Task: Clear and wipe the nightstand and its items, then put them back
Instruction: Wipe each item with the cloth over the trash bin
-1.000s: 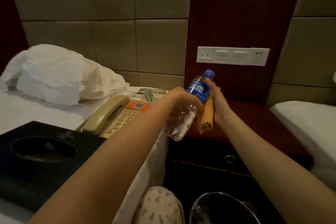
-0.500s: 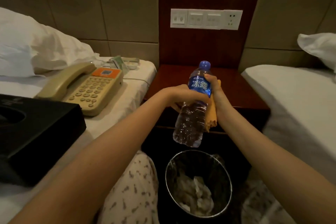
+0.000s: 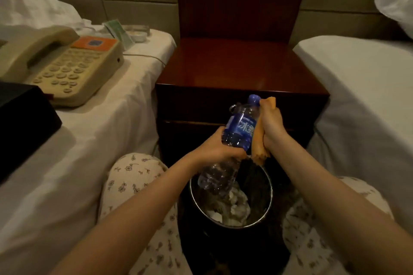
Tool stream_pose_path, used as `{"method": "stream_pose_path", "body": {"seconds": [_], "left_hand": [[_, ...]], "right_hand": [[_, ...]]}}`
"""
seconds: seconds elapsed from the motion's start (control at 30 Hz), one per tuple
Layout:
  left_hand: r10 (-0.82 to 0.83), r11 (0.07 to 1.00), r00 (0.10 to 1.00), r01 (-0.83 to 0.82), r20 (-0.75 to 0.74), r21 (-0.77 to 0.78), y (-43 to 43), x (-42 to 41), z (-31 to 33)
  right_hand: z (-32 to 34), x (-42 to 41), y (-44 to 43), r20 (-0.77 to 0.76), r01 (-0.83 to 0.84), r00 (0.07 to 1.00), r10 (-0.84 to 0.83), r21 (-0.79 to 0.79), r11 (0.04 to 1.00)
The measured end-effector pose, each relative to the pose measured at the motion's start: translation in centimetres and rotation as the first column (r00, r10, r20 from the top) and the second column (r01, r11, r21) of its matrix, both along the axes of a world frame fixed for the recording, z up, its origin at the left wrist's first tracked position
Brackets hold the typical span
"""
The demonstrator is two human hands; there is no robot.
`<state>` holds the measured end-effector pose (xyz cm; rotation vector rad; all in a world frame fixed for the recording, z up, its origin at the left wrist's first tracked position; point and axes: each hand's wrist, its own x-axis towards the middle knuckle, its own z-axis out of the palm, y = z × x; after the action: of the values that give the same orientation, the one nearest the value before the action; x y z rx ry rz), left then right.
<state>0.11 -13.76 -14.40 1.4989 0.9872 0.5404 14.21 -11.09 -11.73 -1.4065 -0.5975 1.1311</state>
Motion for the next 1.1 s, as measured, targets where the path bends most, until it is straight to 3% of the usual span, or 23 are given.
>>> {"method": "stream_pose_path", "body": {"seconds": [0.1,0.17,0.3,0.4,0.5,0.53,0.6,0.7,0.77,0.83,0.93,1.03,1.1], "left_hand": [[0.058,0.997,0.995,-0.054,-0.077,0.055,-0.5,1.4,-1.2],[0.155,0.987,0.978,-0.148,-0.143,0.057,-0.3,2.2,-2.4],[0.228,0.972,0.947,-0.207,-0.225,0.114,0.2,2.5,-3.3],[0.232,0.970,0.926,-0.198,-0.299,0.140,-0.6,2.0,-2.4],[0.193,0.976,0.913,-0.142,-0.359,0.163,-1.4,1.6,-2.1],[0.186,0.974,0.903,-0.119,-0.386,0.191,-1.6,1.6,-2.1],[0.187,0.964,0.864,-0.071,-0.468,0.255,-2.0,1.8,-2.3],[0.188,0.952,0.810,-0.012,-0.555,0.305,-2.4,2.4,-2.8],[0.187,0.959,0.794,-0.021,-0.578,0.281,-2.4,2.5,-3.1],[0.223,0.959,0.790,-0.072,-0.571,0.275,-2.0,2.5,-3.3],[0.259,0.957,0.815,-0.145,-0.518,0.251,-1.5,2.4,-3.6],[0.340,0.935,0.917,-0.354,-0.211,-0.033,-1.2,2.2,-3.4],[0.359,0.912,0.928,-0.371,-0.097,-0.174,-1.4,2.1,-2.9]], "right_hand": [[-1.4,0.1,-0.2,0.138,0.080,0.987,-0.079,-0.006,0.997],[-2.0,-0.6,-1.2,0.264,0.128,0.954,-0.144,0.076,0.989],[-3.3,-2.6,-3.0,0.561,0.010,0.811,-0.165,0.269,0.963],[-3.8,-3.0,-3.6,0.835,-0.254,0.529,-0.150,0.324,0.911],[-2.9,-2.3,-2.5,0.996,-0.556,0.086,-0.037,0.078,0.827],[-2.6,-1.9,-2.0,1.000,-0.559,-0.021,-0.002,-0.010,0.829],[-2.2,-1.0,-1.3,0.991,-0.431,-0.119,0.067,-0.113,0.895],[-2.0,0.0,-1.6,0.980,-0.278,-0.104,0.172,-0.195,0.940],[-2.4,-0.4,-2.6,0.968,-0.356,-0.158,0.195,-0.240,0.903],[-3.2,-1.6,-3.6,0.976,-0.496,-0.139,0.169,-0.216,0.841],[-3.7,-3.2,-4.9,0.982,-0.589,0.127,0.137,-0.037,0.807],[-3.9,-2.9,-4.8,0.948,-0.562,0.311,0.061,0.132,0.816],[-3.9,-2.3,-4.2,0.915,-0.460,0.402,0.024,0.180,0.869]]}}
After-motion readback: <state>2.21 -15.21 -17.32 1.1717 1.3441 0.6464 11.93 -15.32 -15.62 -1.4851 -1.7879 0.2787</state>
